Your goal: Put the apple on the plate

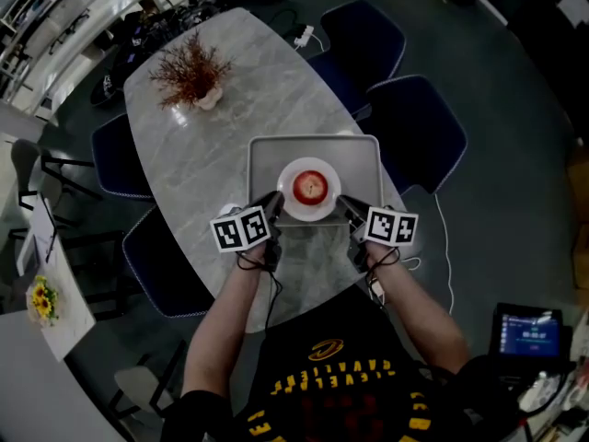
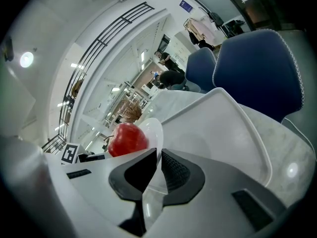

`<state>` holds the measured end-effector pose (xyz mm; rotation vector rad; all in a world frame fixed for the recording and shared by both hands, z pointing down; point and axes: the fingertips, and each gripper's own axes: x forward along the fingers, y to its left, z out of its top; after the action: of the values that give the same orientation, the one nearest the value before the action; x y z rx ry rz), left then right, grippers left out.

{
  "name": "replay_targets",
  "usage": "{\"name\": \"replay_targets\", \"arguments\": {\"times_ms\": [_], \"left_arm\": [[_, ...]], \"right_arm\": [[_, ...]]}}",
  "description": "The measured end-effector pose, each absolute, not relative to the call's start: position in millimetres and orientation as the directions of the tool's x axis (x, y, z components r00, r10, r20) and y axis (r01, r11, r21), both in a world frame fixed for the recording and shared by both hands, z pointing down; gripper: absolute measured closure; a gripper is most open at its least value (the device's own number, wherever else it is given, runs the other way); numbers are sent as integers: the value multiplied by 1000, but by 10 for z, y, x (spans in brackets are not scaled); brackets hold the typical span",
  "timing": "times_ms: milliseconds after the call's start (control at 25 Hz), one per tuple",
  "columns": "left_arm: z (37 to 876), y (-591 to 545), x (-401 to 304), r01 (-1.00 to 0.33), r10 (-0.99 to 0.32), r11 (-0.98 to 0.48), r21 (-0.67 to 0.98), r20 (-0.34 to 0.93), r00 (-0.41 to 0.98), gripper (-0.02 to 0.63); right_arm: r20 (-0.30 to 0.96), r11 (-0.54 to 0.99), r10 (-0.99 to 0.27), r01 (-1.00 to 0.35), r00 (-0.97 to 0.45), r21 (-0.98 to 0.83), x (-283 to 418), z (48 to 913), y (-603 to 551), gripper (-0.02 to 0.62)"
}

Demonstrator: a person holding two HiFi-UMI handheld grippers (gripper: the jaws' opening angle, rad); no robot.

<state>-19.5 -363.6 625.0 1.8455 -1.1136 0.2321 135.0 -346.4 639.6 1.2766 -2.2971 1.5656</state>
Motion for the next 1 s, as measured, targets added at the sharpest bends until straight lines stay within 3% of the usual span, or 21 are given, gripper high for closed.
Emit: {"name": "replay_targets", "arguments": {"times_ms": [1000], "left_arm": [[6762,-3600,-339,-830,-500,-93,549,696,516,566]], "right_arm": [[606,90,-486,-726,-629,-682,1193,6816,-3439,560]]}}
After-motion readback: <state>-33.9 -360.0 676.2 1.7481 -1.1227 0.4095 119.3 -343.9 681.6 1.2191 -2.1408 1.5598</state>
